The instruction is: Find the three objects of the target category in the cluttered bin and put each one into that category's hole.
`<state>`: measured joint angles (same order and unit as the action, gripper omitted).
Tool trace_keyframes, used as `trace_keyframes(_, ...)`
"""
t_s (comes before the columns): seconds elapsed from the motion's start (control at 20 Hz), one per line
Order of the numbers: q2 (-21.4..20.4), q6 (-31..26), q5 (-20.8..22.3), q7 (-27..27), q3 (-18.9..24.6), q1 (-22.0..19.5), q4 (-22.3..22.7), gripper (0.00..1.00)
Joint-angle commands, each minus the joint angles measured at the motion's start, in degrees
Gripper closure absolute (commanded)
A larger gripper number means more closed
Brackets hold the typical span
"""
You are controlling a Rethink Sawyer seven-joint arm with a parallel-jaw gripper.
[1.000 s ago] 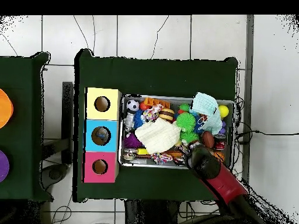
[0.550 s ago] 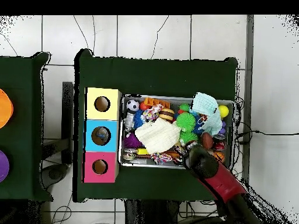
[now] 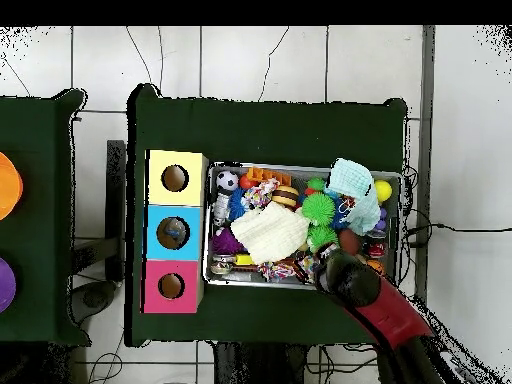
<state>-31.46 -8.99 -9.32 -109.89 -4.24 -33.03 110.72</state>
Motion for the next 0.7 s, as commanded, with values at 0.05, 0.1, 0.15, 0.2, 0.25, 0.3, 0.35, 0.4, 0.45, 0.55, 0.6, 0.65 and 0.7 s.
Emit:
trace_keyframes(0.05, -2.51, -7.54, 2.46, -2.91, 2.06, -0.53, 1.23, 1.00)
trace_keyframes(0.1, -2.80, -7.19, 2.90, -2.86, 2.26, -0.73, 1.57, 1.00)
trace_keyframes(0.15, -3.10, -6.80, 3.34, -2.66, 2.64, -1.07, 1.94, 1.00)
trace_keyframes(0.2, -3.41, -6.41, 3.79, -2.45, 3.02, -1.40, 2.31, 1.00)
trace_keyframes(0.25, -3.65, -6.62, 3.65, -2.77, 3.26, -1.58, 2.75, 1.00)
trace_keyframes(0.3, -3.79, -6.60, 3.89, -2.71, 3.31, -1.56, 2.78, 1.00)
trace_keyframes(0.35, -4.04, -7.04, 3.62, -3.11, 3.30, -1.36, 2.96, 1.00)
trace_keyframes(0.4, -4.24, -7.37, 3.50, -3.30, 3.34, -1.25, 3.02, 1.00)
trace_keyframes(0.45, -4.43, -7.71, 3.38, -3.49, 3.38, -1.14, 3.09, 1.00)
trace_keyframes(0.55, -4.63, -8.23, 2.98, -4.11, 3.28, -0.63, 3.19, 1.00)
trace_keyframes(0.6, -4.84, -8.21, 2.94, -4.22, 3.42, -0.61, 3.39, 1.00)
trace_keyframes(0.65, -4.97, -8.29, 2.70, -4.54, 3.43, -0.35, 3.52, 1.00)
trace_keyframes(0.7, -5.08, -8.13, 2.73, -4.55, 3.56, -0.34, 3.66, 1.00)
